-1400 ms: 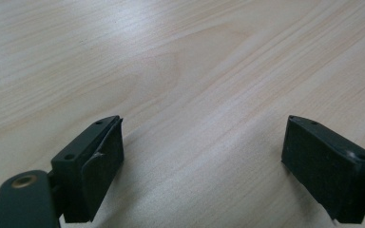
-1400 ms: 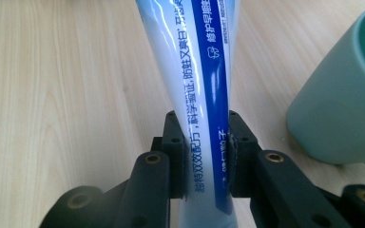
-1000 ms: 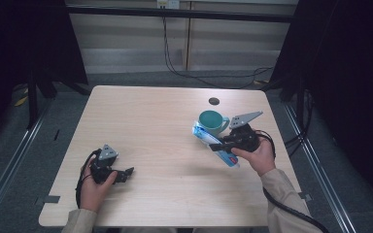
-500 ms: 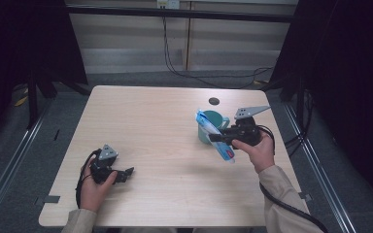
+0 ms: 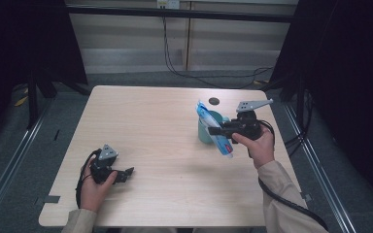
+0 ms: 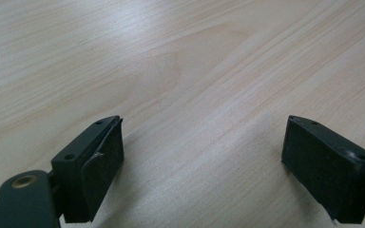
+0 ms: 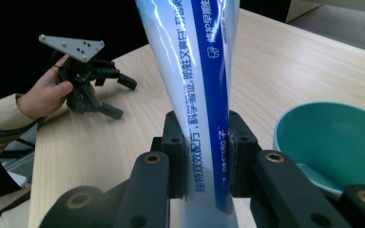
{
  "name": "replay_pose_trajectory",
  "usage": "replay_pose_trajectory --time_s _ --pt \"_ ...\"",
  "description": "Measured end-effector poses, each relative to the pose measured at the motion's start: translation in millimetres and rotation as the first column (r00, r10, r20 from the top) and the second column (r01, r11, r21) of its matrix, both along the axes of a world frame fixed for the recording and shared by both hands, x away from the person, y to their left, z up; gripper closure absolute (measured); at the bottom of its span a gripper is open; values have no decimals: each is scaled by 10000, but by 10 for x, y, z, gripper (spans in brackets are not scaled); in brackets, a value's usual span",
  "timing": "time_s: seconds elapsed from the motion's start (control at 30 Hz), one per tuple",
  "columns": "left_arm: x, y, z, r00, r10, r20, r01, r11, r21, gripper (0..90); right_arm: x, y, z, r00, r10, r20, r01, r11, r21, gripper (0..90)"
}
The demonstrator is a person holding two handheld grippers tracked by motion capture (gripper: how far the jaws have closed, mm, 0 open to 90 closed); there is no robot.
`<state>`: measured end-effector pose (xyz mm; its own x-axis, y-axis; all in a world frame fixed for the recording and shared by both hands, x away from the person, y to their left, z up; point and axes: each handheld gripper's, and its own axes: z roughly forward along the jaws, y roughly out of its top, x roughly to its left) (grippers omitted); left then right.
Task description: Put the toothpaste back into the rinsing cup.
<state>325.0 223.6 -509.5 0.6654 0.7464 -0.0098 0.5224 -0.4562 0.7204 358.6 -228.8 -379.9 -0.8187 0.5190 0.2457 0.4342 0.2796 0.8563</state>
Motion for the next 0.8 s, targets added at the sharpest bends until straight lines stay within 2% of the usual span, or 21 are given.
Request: replay_pose_trajectory --time_s 0.63,0.8 --pt "0 1 0 10000 -7 -6 7 10000 0 137 114 54 163 9995 -283 162 272 9976 644 747" --pt "0 1 0 10000 -4 -6 4 10000 -1 137 146 99 201 9995 -259 204 246 9978 622 747"
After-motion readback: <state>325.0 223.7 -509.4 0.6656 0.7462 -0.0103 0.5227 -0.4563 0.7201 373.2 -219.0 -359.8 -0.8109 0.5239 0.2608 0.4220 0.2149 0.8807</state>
